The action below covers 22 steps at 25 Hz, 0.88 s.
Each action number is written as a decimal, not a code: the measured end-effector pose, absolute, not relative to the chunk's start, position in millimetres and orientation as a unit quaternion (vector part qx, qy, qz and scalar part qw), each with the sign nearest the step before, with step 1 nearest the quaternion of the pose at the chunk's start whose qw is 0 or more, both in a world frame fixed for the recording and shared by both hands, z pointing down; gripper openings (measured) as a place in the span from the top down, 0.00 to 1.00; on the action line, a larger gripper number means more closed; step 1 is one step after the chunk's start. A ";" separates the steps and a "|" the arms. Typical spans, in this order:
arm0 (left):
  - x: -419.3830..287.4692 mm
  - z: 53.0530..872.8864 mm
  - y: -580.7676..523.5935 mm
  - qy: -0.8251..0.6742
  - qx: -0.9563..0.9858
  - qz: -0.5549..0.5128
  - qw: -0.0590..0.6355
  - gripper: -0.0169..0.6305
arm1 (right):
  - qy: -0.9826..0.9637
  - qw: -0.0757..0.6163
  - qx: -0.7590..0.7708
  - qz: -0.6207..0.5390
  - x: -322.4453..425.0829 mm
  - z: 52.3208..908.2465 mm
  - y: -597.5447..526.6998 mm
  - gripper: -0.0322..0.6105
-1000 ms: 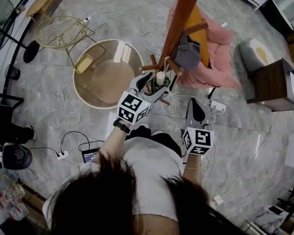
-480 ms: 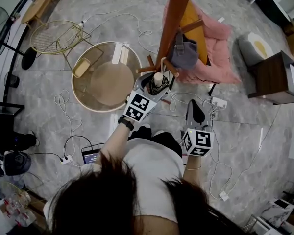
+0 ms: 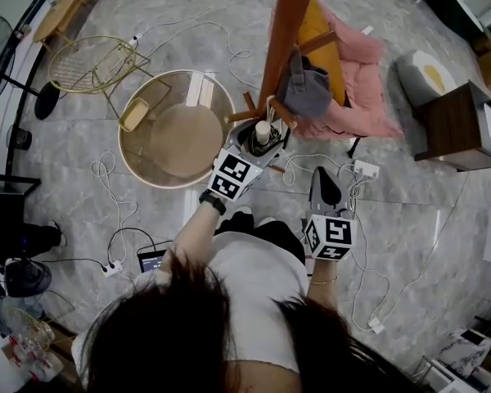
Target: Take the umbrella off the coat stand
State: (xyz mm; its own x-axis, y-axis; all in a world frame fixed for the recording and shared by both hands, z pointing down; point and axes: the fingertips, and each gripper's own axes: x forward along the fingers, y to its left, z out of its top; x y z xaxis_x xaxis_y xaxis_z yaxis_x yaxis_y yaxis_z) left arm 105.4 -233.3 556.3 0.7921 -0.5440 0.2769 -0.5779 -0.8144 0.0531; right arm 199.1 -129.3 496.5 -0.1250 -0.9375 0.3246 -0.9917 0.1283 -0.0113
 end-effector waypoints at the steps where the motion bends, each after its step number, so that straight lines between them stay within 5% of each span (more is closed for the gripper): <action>1: 105.5 556.7 -233.9 -0.298 0.944 0.125 0.066 0.48 | -0.742 0.120 0.650 0.113 199.2 496.6 -130.1 0.95; 4: 104.9 561.3 -236.2 -0.301 0.942 0.131 0.066 0.52 | -0.742 0.119 0.650 0.114 199.7 496.7 -132.1 0.95; 8: 99.9 556.6 -240.4 -0.313 0.938 0.126 0.075 0.70 | -0.740 0.120 0.652 0.116 197.5 497.9 -131.5 0.95; 22: 92.0 555.4 -237.3 -0.309 0.941 0.125 0.063 0.66 | -0.724 0.107 0.672 0.114 198.1 494.3 -125.3 0.95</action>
